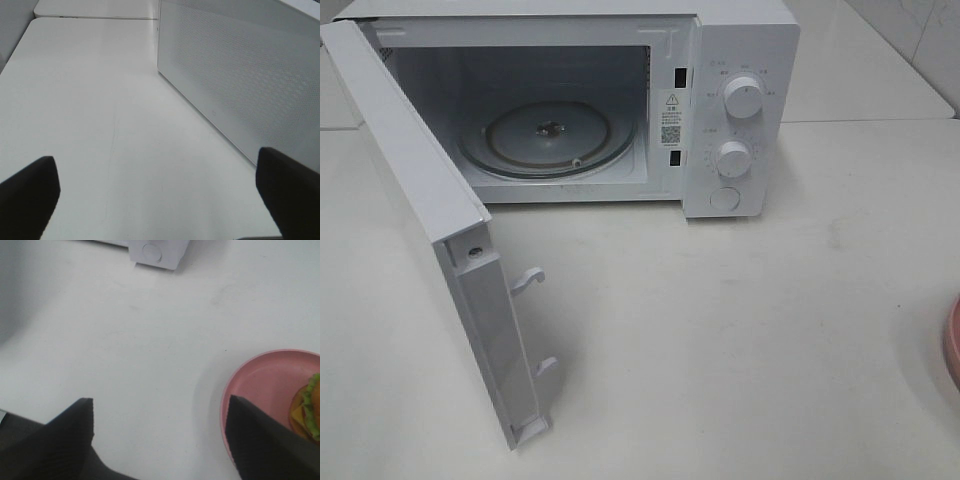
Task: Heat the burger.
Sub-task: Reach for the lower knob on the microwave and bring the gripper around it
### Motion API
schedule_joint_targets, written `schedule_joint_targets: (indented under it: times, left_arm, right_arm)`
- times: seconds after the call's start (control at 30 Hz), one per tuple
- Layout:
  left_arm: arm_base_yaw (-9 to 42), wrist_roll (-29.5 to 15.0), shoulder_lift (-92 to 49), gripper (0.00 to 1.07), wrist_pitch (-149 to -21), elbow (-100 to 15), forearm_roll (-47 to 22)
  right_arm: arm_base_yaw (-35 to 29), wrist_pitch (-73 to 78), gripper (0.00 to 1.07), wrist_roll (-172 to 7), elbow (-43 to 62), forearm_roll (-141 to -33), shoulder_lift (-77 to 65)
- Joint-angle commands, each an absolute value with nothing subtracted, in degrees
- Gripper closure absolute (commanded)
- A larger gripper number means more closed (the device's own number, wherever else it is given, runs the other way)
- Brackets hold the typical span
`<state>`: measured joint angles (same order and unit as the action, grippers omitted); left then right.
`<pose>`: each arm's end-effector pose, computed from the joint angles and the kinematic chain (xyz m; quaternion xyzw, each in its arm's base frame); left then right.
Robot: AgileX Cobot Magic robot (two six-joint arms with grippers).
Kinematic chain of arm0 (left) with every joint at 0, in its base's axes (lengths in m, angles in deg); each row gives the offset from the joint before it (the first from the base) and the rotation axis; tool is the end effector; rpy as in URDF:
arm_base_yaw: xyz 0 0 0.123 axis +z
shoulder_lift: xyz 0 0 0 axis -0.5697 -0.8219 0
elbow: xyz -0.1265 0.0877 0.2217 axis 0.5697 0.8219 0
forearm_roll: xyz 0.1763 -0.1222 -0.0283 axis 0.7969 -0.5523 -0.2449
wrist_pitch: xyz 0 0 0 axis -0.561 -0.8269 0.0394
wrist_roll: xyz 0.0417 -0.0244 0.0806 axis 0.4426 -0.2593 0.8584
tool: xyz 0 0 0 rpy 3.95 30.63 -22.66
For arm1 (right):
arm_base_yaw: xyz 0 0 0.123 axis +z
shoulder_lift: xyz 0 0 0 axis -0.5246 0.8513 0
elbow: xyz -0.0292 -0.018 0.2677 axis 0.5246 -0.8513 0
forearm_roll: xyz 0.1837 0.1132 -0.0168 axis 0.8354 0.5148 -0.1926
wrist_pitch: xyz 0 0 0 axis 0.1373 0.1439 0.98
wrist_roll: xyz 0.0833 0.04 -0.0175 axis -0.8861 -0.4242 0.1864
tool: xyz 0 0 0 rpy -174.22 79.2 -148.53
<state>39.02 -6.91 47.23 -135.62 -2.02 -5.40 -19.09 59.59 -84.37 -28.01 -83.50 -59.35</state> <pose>-0.0218 -0.0128 0.2622 0.0030 0.8514 -0.0289 0.5238 0.0220 0.0098 0.2761 -0.1123 0.8728 0.0718 0.4695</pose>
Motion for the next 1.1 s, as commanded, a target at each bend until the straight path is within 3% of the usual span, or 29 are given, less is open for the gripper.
schedule_joint_targets:
  times: [0.03,0.63,1.1]
  left_arm:
    - [38.97,-6.91,47.63,0.07,-134.88,-1.85,-5.46]
    - [38.97,-6.91,47.63,0.07,-134.88,-1.85,-5.46]
    - [38.97,-6.91,47.69,0.07,-134.88,-1.85,-5.52]
  right_arm:
    - [-22.53,61.08,0.35,-83.79,-28.30,-83.56,-62.91]
    - [-32.96,62.91,0.35,-84.02,-29.61,-83.79,-76.54]
    - [-33.59,62.91,0.35,-84.20,-29.61,-83.61,-76.48]
